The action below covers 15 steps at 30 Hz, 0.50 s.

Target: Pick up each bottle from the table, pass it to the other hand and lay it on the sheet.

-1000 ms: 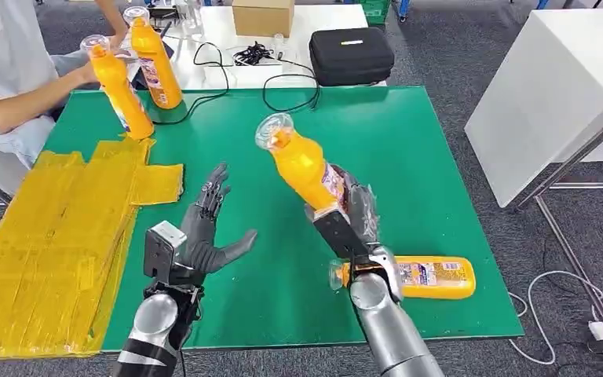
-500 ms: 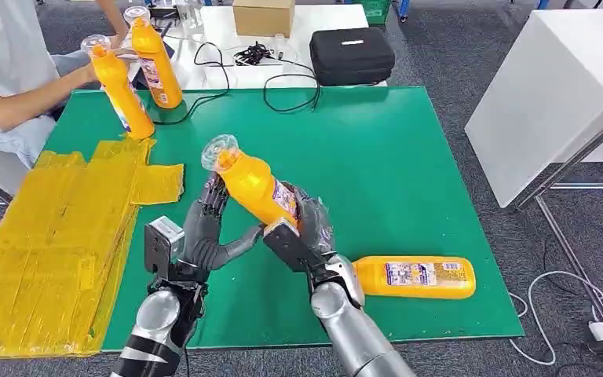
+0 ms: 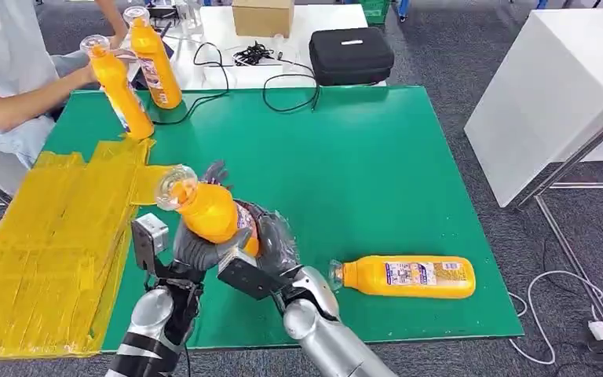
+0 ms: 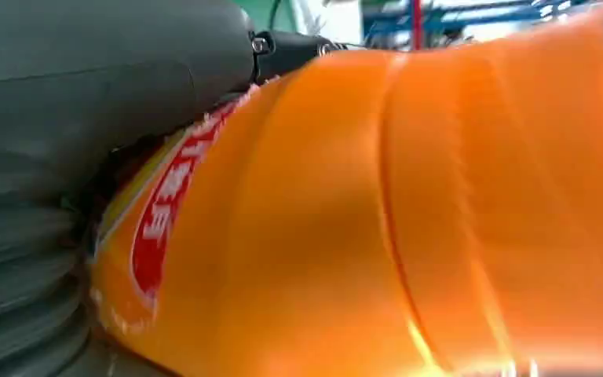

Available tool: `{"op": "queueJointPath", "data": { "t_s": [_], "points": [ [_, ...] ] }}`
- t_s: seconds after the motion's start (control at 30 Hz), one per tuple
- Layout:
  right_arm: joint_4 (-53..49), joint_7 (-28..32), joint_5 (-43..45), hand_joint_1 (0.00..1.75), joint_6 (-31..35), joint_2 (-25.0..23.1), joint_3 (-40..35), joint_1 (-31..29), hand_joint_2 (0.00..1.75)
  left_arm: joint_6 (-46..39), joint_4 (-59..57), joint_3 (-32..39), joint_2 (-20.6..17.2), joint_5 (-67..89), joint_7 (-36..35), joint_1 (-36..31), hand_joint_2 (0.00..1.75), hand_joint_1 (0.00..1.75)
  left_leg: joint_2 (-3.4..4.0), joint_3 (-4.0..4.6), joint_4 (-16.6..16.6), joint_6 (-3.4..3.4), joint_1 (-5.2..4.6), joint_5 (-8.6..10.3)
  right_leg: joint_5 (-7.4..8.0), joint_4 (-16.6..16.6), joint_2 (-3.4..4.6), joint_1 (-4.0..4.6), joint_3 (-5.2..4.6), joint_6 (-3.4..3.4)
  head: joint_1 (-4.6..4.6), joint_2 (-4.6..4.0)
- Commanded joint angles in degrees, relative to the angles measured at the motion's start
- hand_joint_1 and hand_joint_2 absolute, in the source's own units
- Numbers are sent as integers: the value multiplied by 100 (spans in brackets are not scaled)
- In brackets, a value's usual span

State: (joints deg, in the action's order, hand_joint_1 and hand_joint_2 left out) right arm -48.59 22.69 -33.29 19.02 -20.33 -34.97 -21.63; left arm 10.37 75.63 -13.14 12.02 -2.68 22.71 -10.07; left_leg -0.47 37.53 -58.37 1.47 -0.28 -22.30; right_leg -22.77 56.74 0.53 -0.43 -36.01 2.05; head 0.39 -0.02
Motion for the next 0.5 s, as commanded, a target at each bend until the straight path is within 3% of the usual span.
{"op": "queueJointPath", "data": {
  "t_s": [0.03,0.13,0.17,0.2,0.5],
  "points": [
    [-42,246,-204,175,-247,33,-1229,122,175,519,-1185,286,-188,-873,-249,-457,175,0,-3,-15,4,-7,4,-5,-5,-5,-7,4,17,-4,-2,0],
    [-116,274,-247,175,-301,54,-1239,171,175,529,-1106,528,-168,-1210,-186,-408,175,0,2,-30,4,-11,5,-11,-11,-6,-4,6,31,-5,-4,0],
    [-123,274,-247,175,-308,62,-1239,168,175,532,-1081,547,-179,-1227,-190,-399,175,19,0,-37,2,-13,7,-15,-15,-6,-7,8,40,-6,-4,0],
    [-119,245,-246,175,-314,64,-1213,170,175,509,-982,622,-144,-1301,-170,-355,175,175,-4,-20,3,-9,5,-6,-8,-6,-9,5,23,-4,-4,0],
    [95,192,-249,175,-313,45,-1026,99,175,437,-626,808,-55,-1557,-136,-205,175,175,-7,-21,0,-10,7,-8,-10,-3,-12,8,26,-5,-2,0]
  ]
}}
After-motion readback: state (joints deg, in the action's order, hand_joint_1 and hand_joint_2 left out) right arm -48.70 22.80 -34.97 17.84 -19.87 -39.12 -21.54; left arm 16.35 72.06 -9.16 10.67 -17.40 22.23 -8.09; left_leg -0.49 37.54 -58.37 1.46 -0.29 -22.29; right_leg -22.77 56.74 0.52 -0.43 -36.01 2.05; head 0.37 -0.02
